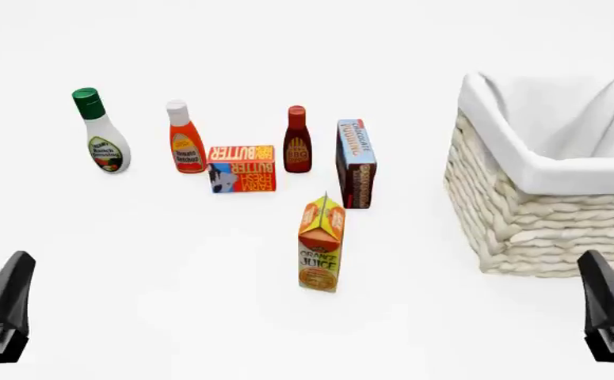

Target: Pick the orange juice and place it in the basket.

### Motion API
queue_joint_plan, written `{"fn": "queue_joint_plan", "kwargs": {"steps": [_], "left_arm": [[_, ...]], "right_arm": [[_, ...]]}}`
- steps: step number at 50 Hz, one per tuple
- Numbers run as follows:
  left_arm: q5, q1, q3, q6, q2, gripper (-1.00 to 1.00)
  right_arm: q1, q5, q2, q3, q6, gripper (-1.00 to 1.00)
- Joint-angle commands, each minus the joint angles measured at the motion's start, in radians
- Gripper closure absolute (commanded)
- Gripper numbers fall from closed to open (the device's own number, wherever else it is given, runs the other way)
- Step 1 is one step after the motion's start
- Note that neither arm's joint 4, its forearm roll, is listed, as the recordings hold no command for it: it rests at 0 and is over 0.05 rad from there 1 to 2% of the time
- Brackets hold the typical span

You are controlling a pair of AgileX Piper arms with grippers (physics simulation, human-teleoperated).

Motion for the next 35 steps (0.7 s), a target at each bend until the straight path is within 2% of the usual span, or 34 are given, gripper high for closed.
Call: {"fn": "queue_joint_plan", "kwargs": {"steps": [1, 3, 4, 7, 13, 21, 24, 35], "left_arm": [[0.0, 0.0, 0.0, 0.0, 0.0, -1.0], [0.0, 0.0, 0.0, 0.0, 0.0, -1.0], [0.0, 0.0, 0.0, 0.0, 0.0, -1.0], [0.0, 0.0, 0.0, 0.0, 0.0, -1.0], [0.0, 0.0, 0.0, 0.0, 0.0, -1.0], [0.0, 0.0, 0.0, 0.0, 0.0, -1.0], [0.0, 0.0, 0.0, 0.0, 0.0, -1.0], [0.0, 0.0, 0.0, 0.0, 0.0, -1.0]], "right_arm": [[0.011, -0.026, 0.026, -0.003, -0.001, -1.0], [0.018, -0.032, 0.035, -0.002, -0.001, -1.0], [0.02, 0.012, -0.005, -0.009, 0.0, -1.0], [0.029, 0.036, -0.005, -0.021, 0.001, -1.0], [0.061, 0.053, 0.007, -0.035, 0.005, -1.0], [0.087, 0.081, 0.016, -0.064, -0.008, -1.0], [0.095, 0.123, 0.003, -0.089, -0.016, -1.0], [0.161, 0.109, 0.07, -0.126, -0.045, -1.0]]}}
